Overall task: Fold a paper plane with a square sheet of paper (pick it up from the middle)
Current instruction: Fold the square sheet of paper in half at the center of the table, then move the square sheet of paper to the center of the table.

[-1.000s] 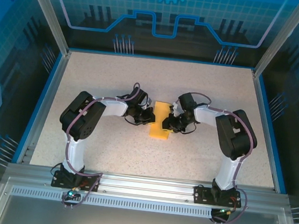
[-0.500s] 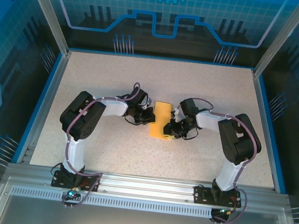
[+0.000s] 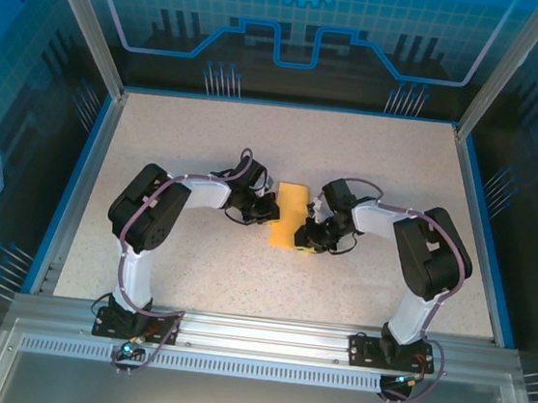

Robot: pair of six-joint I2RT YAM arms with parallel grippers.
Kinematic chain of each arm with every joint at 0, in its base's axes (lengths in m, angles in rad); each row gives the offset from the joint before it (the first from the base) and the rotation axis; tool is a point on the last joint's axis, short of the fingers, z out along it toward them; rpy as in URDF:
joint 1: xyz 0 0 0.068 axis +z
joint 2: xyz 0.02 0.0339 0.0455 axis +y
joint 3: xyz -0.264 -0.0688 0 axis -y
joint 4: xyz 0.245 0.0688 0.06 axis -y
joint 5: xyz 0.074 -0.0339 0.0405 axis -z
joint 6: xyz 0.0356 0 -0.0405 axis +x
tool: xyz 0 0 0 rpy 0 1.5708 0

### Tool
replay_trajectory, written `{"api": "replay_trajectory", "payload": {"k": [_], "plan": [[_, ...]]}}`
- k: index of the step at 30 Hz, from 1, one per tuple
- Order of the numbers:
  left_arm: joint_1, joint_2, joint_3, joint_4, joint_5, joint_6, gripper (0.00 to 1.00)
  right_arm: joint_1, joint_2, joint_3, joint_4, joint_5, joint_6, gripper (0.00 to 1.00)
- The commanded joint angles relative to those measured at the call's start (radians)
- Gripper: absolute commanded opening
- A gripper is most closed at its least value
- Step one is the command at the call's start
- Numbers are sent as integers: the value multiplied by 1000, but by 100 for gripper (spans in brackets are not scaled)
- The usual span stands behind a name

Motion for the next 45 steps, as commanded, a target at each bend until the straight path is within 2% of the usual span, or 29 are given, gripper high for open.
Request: {"api": "replay_trajectory", "payload": {"k": [1, 5, 9, 15, 24, 37, 45], "plan": [[-12, 60, -13, -109, -72, 15, 0, -21, -50, 76, 8, 40, 3, 23], [-12, 58, -13, -114, -72, 21, 0, -64, 15, 156, 52, 64, 20, 23], [-12, 54, -11, -124, -72, 26, 0, -99, 134, 228, 84, -2, 46, 23], [-13, 58, -8, -122, -70, 28, 0, -126, 234, 276, 27, 56, 57, 22], [-13, 63, -6, -132, -69, 34, 0, -126, 161, 330, 45, 19, 66, 22], [-13, 66, -3, -141, -68, 43, 0, -150, 327, 428, -18, 158, 97, 23], [-17, 60, -8, -140, -68, 44, 0, -145, 274, 455, 8, 114, 91, 23]]}}
